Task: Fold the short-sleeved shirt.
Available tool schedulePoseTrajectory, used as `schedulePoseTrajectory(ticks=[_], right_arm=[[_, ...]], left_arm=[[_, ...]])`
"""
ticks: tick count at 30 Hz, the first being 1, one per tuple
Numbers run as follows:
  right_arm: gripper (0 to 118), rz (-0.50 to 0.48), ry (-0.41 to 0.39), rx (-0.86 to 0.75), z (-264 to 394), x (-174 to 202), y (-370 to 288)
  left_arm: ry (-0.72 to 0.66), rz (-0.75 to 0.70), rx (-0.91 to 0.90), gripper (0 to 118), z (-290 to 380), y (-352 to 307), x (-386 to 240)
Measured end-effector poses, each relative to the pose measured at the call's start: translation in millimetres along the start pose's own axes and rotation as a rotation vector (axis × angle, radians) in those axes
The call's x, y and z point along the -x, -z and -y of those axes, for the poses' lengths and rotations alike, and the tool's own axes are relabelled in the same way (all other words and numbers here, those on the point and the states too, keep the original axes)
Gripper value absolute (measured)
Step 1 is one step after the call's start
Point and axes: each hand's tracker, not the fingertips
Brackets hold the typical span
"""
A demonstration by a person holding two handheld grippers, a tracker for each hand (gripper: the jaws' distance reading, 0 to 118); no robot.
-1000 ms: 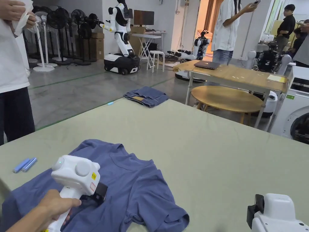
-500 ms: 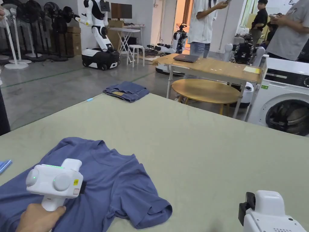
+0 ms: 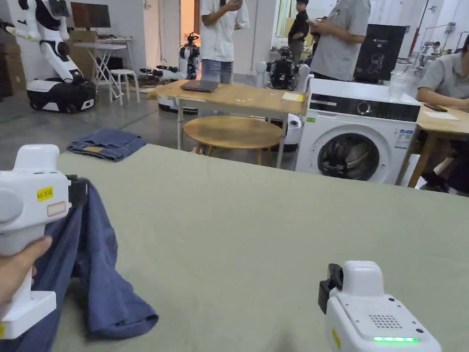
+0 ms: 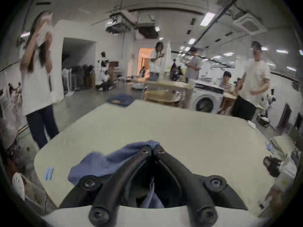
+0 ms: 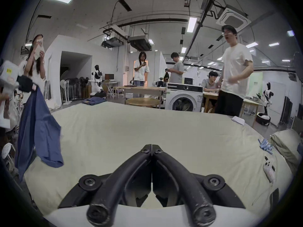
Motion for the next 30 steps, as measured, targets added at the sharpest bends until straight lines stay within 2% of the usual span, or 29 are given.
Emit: schedulePoseTrajectory(ticks=[10, 15, 19, 23, 28, 30], right_arm=[[0, 0.128, 0.004, -0.029, -3.2, -62.9, -31.8], [0, 0.213, 0.021, -0.031, -0.6, -99.0, -53.3], [0, 0.273, 0.04, -0.025, 5.6, -127.1, -72.1], [0, 0.329, 0.047, -0.009, 14.4, -150.1, -87.6], [0, 0.37, 0.068, 0.023, 25.5, -170.8, -98.9], [0, 0.377, 0.077, 0.033, 28.0, -174.1, -99.5]], left_arm=[[0.137, 0.399, -0.065, 0, -44.6, 10.1, -187.6], [0.195, 0.585, -0.005, 0, -24.9, 27.0, -290.3], [0.277, 0.707, 0.075, 0, 15.5, 39.1, -365.9], [0.335, 0.796, 0.181, 0, 64.8, 54.7, -412.0], [0.342, 0.825, 0.278, 0, 114.6, 60.6, -429.8], [0.33, 0.825, 0.298, 16, 123.5, 62.1, -426.5]])
